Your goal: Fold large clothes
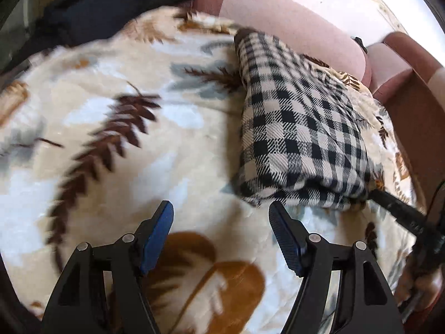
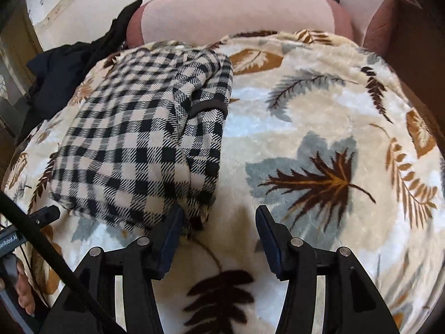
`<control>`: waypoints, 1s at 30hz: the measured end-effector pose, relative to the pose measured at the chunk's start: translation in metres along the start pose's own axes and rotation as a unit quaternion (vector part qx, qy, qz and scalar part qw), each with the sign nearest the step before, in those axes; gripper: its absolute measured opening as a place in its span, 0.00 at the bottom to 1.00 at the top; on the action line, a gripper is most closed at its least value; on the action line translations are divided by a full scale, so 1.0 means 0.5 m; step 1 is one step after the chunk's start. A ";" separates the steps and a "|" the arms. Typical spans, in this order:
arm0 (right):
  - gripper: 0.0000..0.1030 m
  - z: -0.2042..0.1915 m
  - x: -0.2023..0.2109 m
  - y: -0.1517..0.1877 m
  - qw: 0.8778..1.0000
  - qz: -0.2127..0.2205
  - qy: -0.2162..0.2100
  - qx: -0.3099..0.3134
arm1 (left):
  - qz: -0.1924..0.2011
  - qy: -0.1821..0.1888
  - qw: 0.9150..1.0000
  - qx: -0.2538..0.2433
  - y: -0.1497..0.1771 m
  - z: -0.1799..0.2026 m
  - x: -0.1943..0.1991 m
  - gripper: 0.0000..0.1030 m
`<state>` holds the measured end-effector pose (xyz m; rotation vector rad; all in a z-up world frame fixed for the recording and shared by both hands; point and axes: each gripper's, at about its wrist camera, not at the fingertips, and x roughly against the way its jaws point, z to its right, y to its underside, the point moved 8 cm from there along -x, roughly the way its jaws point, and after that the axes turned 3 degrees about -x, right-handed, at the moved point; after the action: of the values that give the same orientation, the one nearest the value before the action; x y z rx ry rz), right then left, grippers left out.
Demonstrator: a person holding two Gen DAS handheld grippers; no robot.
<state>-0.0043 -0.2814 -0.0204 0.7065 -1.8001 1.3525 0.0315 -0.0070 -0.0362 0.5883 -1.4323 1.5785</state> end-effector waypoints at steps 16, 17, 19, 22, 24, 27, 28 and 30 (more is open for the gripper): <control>0.63 -0.054 0.174 0.123 0.992 0.111 0.008 -0.059 | 0.244 -0.117 0.960 -0.072 0.042 0.081 0.301 0.91; 0.63 -0.058 0.171 0.130 0.992 0.109 0.010 -0.057 | 0.232 -0.109 0.964 -0.074 0.049 0.090 0.296 0.91; 0.63 -0.069 0.166 0.149 0.993 0.104 0.018 -0.044 | 0.210 -0.095 0.970 -0.074 0.070 0.104 0.283 0.91; 0.63 -0.076 0.156 0.159 0.994 0.103 0.042 -0.020 | 0.186 -0.088 0.976 -0.077 0.096 0.118 0.263 0.91; 0.63 -0.072 0.154 0.162 0.993 0.106 0.056 -0.017 | 0.175 -0.096 0.976 -0.083 0.107 0.122 0.249 0.91; 0.65 -0.058 0.149 0.164 0.992 0.105 0.067 -0.024 | 0.155 -0.099 0.979 -0.085 0.121 0.124 0.229 0.91; 0.65 -0.053 0.147 0.164 0.992 0.103 0.069 -0.028 | 0.147 -0.098 0.981 -0.083 0.125 0.121 0.222 0.91; 0.66 -0.047 0.142 0.164 0.992 0.098 0.072 -0.034 | 0.137 -0.097 0.983 -0.078 0.129 0.118 0.211 0.91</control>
<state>-0.1033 -0.2347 -0.0018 0.3930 -1.8259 1.4238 -0.0871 -0.0270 0.0293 0.4781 -1.8298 1.6342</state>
